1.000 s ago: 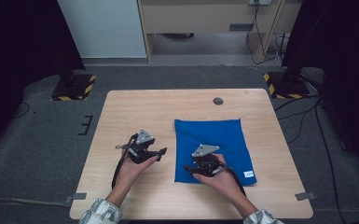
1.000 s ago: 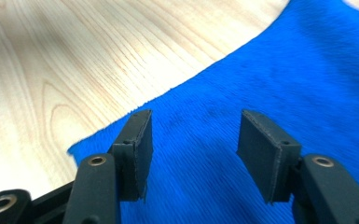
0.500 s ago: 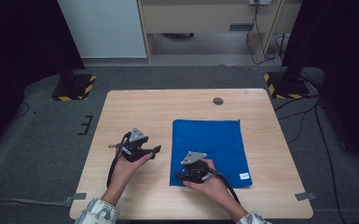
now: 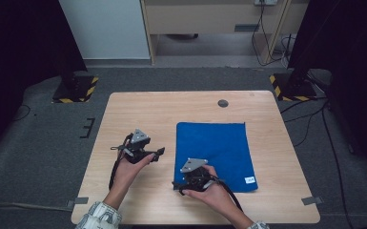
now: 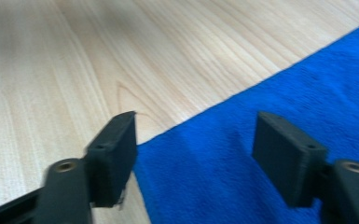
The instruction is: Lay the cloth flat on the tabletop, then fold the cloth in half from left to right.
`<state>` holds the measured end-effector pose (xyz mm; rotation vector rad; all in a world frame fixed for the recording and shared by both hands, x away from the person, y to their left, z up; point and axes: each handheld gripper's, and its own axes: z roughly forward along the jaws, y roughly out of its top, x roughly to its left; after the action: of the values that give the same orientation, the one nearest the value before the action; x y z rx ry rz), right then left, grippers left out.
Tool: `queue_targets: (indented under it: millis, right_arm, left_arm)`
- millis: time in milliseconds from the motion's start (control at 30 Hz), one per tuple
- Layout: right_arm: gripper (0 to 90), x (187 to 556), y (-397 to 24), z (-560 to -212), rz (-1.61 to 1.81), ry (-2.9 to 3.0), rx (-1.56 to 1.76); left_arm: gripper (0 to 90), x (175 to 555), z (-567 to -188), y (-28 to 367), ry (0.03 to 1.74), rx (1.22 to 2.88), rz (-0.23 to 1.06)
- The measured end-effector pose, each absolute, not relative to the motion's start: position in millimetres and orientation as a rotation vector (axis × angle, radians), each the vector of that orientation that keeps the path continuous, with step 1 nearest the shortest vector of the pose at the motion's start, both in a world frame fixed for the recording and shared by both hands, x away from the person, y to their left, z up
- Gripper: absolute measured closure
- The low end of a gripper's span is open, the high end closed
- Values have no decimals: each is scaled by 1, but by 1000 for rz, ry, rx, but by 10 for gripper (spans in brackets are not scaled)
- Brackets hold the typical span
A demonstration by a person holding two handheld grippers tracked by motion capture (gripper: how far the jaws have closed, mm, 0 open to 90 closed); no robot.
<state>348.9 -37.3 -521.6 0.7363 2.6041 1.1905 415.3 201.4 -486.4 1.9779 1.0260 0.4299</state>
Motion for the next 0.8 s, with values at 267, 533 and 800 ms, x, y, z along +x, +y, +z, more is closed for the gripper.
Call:
queue_targets:
  millis: [267,533,800]
  right_arm:
    - [378,344,-27,-528,1137,2638,684]
    - [532,342,-27,-530,1121,2637,657]
    - [860,348,-32,-528,1120,2626,702]
  left_arm:
    - [211,417,-486,202,1029,1970,431]
    - [211,418,-485,201,1029,1965,428]
    - [192,434,-481,191,1011,1969,402]
